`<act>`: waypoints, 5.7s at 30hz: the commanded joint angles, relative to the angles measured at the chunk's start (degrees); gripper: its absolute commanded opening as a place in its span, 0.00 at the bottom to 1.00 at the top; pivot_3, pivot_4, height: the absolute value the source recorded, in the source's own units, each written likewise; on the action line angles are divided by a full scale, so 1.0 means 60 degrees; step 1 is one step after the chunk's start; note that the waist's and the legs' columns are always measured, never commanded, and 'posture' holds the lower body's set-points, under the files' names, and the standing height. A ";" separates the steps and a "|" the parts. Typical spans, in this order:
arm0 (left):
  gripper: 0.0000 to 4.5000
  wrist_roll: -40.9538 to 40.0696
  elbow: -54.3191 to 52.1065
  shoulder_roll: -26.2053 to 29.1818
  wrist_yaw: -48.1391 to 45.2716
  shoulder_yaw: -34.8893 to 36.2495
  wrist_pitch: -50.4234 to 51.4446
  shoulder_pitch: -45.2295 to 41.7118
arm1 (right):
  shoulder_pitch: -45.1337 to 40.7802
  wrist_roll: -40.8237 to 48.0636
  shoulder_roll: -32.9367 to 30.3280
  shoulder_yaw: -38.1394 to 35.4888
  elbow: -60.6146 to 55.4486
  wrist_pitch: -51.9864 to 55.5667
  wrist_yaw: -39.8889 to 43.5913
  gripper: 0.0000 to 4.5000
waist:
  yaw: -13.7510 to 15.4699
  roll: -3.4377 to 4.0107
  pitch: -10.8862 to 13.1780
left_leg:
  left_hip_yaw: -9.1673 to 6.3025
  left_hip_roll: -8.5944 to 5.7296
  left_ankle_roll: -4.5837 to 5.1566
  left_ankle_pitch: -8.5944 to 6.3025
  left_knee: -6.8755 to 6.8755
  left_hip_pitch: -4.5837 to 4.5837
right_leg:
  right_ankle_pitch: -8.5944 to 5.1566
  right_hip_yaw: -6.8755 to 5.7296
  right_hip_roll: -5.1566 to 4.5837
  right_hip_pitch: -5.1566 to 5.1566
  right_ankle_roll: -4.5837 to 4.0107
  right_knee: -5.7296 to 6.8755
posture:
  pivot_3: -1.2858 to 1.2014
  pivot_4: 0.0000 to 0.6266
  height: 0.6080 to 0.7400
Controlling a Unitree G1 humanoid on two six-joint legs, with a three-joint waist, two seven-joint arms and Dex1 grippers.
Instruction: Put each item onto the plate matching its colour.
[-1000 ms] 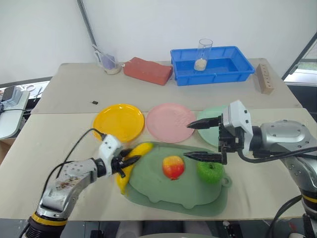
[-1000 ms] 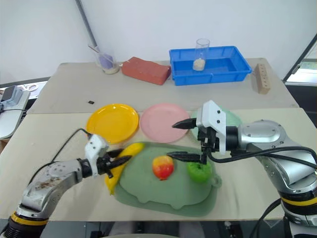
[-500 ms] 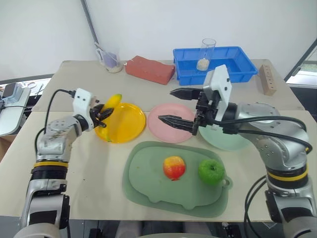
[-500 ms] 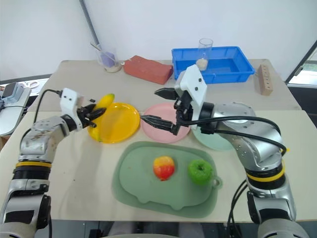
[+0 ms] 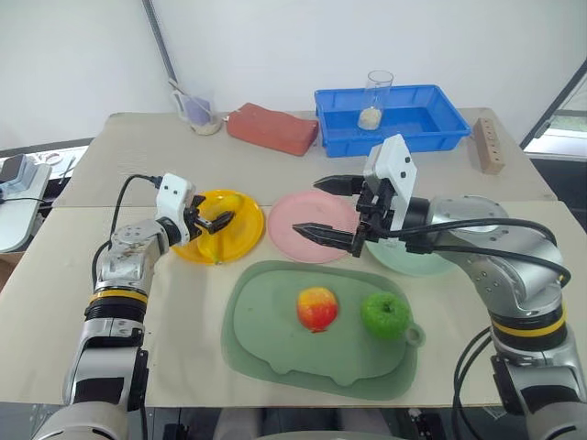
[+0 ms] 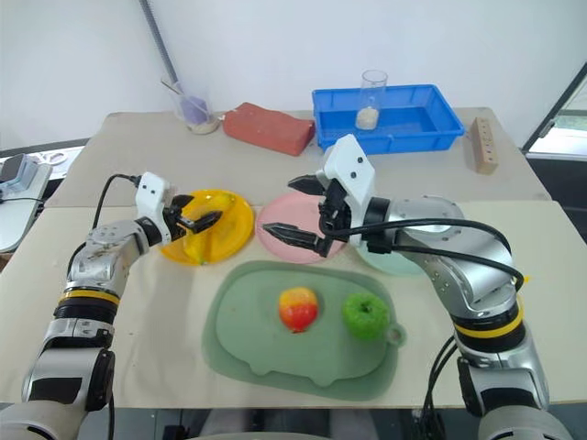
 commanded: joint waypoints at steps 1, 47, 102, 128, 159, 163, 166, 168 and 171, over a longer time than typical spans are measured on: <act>1.00 -0.0537 -0.1438 0.0723 -0.0837 0.0341 0.0630 -0.0254 | 0.0307 0.0290 -0.0766 -0.0133 -0.0522 0.0145 0.0904 1.00 | -0.0001 0.0002 -0.0001 | 0.0001 0.0000 0.0000 0.0000 -0.0001 -0.0003 | 0.0000 0.0005 0.0000 -0.0005 0.0000 0.0000 | 0.52 0.24 1.00; 1.00 -0.2716 -0.8658 0.3103 -0.5383 -0.0281 0.0098 0.3924 | 0.0372 -0.2135 -0.0877 0.2052 0.0164 -0.0856 0.4052 0.64 | -0.0004 -0.0026 0.0024 | 0.0033 0.0000 -0.0003 -0.0003 0.0025 0.0013 | -0.0025 0.0052 -0.0007 -0.0024 -0.0086 -0.0016 | 0.52 0.24 1.00; 1.00 -0.2495 -0.8166 0.2064 -0.6089 -0.2156 0.0241 0.2501 | 0.4508 -0.1955 -0.2990 -0.0744 -0.0332 -0.1912 0.4078 0.99 | -0.0115 -0.0012 0.0013 | 0.0030 -0.0007 0.0040 -0.0028 0.0158 0.0037 | -0.0089 0.0069 0.0000 0.0033 -0.0090 0.0057 | 0.52 0.24 1.00; 1.00 -0.2812 -0.8584 0.2251 -0.5711 -0.1999 0.0681 0.2747 | 0.4544 -0.3470 -0.2890 -0.0260 0.1063 -0.4662 0.4193 0.69 | 0.0002 -0.0008 0.0011 | 0.0032 -0.0007 0.0047 -0.0032 0.0154 0.0037 | -0.0088 0.0063 0.0000 0.0101 -0.0089 -0.0016 | 0.52 0.24 1.00; 1.00 -0.1851 -0.6868 0.0705 -0.3464 -0.1580 0.0520 0.1206 | 0.0340 -0.3724 -0.1915 -0.1278 0.6167 -0.3182 0.2395 1.00 | -0.0027 0.0041 0.0002 | 0.0026 -0.0022 0.0142 -0.0020 0.0162 0.0023 | -0.0101 0.0091 0.0026 0.0106 -0.0049 0.0042 | 0.52 0.24 1.00; 1.00 -0.2155 -0.6600 0.1166 -0.2756 -0.0821 0.1797 0.1169 | 0.1128 -0.2372 -0.2365 -0.2656 0.4522 -0.2479 0.2957 1.00 | 0.0017 0.0041 0.0002 | 0.0026 -0.0024 0.0148 -0.0015 0.0160 0.0013 | -0.0099 0.0086 0.0025 0.0111 -0.0041 0.0045 | 0.52 0.24 1.00; 1.00 -0.2240 -0.5940 0.1994 -0.2454 0.0191 0.2510 0.1388 | 0.2377 -0.1662 -0.3054 -0.3704 0.3331 -0.1893 0.3444 1.00 | 0.0000 0.0040 0.0002 | 0.0024 -0.0022 0.0151 -0.0014 0.0152 0.0017 | -0.0075 0.0086 0.0028 0.0119 0.0023 0.0052 | 0.52 0.24 1.00; 1.00 -0.2121 -0.5658 0.2402 -0.2313 0.0579 0.2583 0.1626 | 0.3015 -0.1430 -0.3273 -0.4139 0.2908 -0.1779 0.3509 1.00 | -0.0036 0.0040 0.0001 | 0.0023 -0.0019 0.0151 -0.0015 0.0144 0.0030 | -0.0089 0.0085 0.0029 0.0113 0.0014 0.0052 | 0.52 0.24 1.00; 1.00 -0.1824 -0.4971 0.3148 -0.2440 0.1267 0.2198 0.2362 | 0.4039 -0.1148 -0.3341 -0.4719 0.2389 -0.1440 0.3460 1.00 | -0.0131 0.0040 0.0002 | 0.0023 -0.0019 0.0139 -0.0025 0.0146 0.0046 | -0.0120 0.0087 0.0023 0.0115 -0.0046 0.0050 | 0.52 0.24 1.00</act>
